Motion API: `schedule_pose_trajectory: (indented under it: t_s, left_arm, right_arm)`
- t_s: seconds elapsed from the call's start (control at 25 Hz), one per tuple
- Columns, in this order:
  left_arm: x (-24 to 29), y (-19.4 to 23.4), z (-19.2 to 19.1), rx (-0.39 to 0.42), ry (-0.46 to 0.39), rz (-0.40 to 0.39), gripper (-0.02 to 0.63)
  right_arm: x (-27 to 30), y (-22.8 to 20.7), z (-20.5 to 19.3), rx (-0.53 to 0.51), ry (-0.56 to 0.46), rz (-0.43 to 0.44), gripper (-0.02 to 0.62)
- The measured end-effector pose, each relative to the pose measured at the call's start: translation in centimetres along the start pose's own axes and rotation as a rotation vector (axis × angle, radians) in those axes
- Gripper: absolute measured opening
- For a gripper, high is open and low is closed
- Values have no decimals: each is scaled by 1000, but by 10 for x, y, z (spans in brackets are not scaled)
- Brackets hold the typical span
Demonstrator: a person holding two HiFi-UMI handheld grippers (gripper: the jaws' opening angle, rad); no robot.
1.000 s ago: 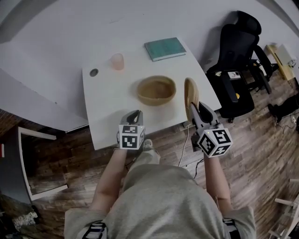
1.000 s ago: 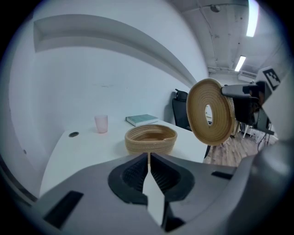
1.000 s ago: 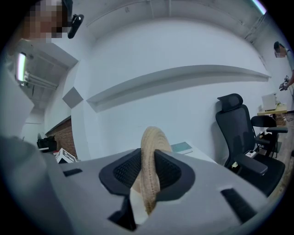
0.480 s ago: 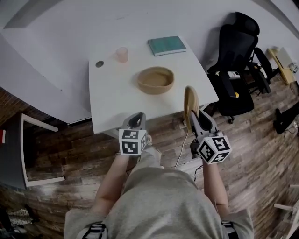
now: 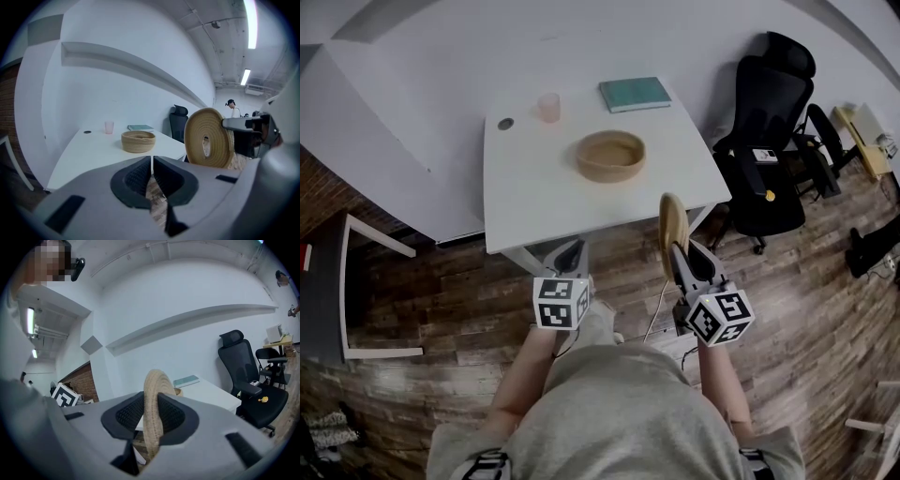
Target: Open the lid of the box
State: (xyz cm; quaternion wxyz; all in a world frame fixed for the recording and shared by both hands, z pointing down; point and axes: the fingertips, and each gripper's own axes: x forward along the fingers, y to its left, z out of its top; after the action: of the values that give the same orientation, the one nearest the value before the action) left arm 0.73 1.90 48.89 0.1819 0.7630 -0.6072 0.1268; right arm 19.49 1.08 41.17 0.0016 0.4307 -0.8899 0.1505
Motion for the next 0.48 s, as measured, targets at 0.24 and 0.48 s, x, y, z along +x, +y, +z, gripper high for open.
schedule_pose_trajectory:
  t_s: [0.24, 0.48]
  left_arm:
    - [-21, -9, -10, -27, 2, -7, 17]
    - [-31, -12, -17, -29, -4, -14, 17]
  right_arm:
    - [-17, 12, -9, 10, 9, 20, 94]
    - [-26, 21, -15, 14, 2, 33, 94]
